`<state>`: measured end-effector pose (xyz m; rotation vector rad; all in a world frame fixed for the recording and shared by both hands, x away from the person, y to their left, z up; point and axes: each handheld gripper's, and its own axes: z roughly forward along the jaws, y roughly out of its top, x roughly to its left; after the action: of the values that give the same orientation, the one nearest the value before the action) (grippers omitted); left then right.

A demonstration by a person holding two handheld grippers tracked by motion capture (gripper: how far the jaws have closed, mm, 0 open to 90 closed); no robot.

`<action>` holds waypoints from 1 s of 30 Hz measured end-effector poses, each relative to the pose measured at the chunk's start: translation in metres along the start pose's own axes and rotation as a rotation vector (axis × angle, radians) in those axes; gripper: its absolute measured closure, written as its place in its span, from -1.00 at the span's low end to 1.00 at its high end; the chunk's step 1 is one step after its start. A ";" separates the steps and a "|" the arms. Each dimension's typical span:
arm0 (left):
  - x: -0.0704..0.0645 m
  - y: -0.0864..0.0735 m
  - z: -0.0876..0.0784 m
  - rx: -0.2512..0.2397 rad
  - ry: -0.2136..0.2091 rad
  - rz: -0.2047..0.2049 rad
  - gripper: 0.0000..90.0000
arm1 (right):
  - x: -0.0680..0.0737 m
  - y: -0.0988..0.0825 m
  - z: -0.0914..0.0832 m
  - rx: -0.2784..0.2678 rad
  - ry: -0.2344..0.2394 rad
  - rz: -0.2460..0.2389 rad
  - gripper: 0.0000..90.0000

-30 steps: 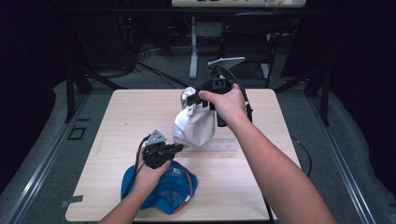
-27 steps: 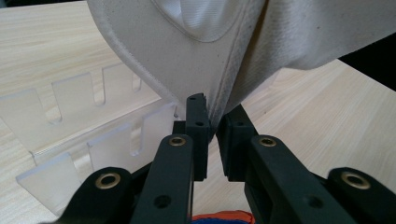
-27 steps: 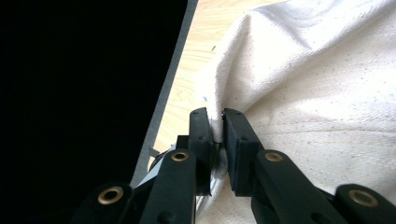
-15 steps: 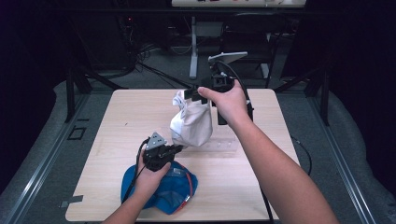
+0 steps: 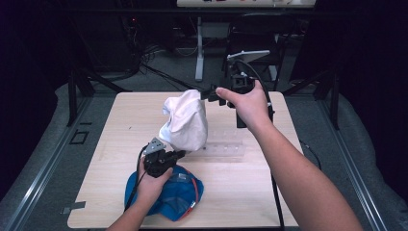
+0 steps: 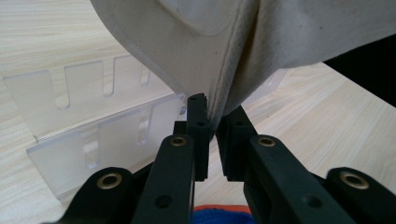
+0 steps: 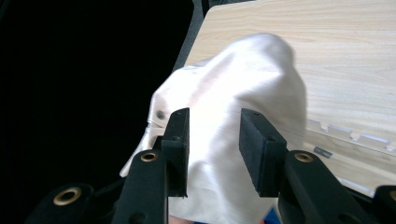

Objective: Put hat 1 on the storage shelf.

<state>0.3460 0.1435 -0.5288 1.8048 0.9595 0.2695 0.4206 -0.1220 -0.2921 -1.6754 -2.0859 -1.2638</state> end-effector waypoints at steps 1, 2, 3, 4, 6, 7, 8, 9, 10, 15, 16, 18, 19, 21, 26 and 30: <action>0.001 0.000 -0.001 0.013 -0.010 -0.003 0.87 | -0.001 0.000 -0.001 0.001 -0.001 0.001 0.43; 0.002 0.000 0.000 0.004 -0.012 -0.008 0.87 | -0.002 0.000 -0.002 0.002 -0.002 0.007 0.44; 0.002 0.000 -0.001 0.009 -0.013 -0.003 0.87 | -0.004 -0.001 -0.003 -0.002 -0.002 0.010 0.44; 0.002 0.000 0.000 0.004 -0.013 -0.012 0.87 | -0.005 -0.001 -0.004 0.001 -0.002 0.012 0.44; 0.004 0.000 0.000 0.008 -0.023 -0.018 0.88 | -0.007 -0.001 -0.006 -0.001 -0.004 0.019 0.44; 0.004 0.000 0.000 0.010 -0.022 -0.023 0.88 | -0.009 -0.002 -0.006 0.001 -0.007 0.020 0.44; 0.005 -0.001 -0.001 0.016 -0.022 -0.029 0.88 | -0.009 -0.002 -0.007 0.001 -0.010 0.020 0.44; 0.005 -0.001 -0.002 0.022 -0.027 -0.036 0.88 | -0.010 -0.002 -0.008 0.001 -0.010 0.023 0.44; 0.005 -0.002 -0.001 0.008 -0.018 -0.039 0.88 | -0.010 -0.002 -0.008 -0.002 -0.008 0.023 0.45; 0.000 0.000 0.003 0.002 -0.013 0.033 0.89 | -0.015 -0.002 -0.010 -0.004 -0.013 0.030 0.45; 0.000 0.000 0.003 0.002 -0.013 0.033 0.90 | -0.015 -0.002 -0.010 -0.004 -0.013 0.030 0.45; -0.002 0.004 0.003 0.032 -0.023 0.107 0.90 | -0.015 -0.003 -0.008 -0.002 -0.005 0.034 0.46; -0.002 0.004 0.003 0.030 -0.026 0.113 0.90 | -0.015 -0.003 -0.008 -0.002 -0.005 0.034 0.46; 0.000 0.007 0.004 0.031 -0.035 0.112 0.90 | -0.016 -0.003 -0.007 0.001 -0.008 0.036 0.46; 0.002 0.011 0.003 0.054 -0.037 0.193 0.91 | -0.017 -0.003 -0.005 0.003 -0.006 0.040 0.46; 0.007 0.010 0.001 0.082 -0.048 0.287 0.91 | -0.019 -0.003 -0.005 0.007 -0.010 0.041 0.46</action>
<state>0.3564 0.1459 -0.5223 2.0160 0.6850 0.3675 0.4229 -0.1392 -0.3021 -1.7156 -2.0482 -1.2375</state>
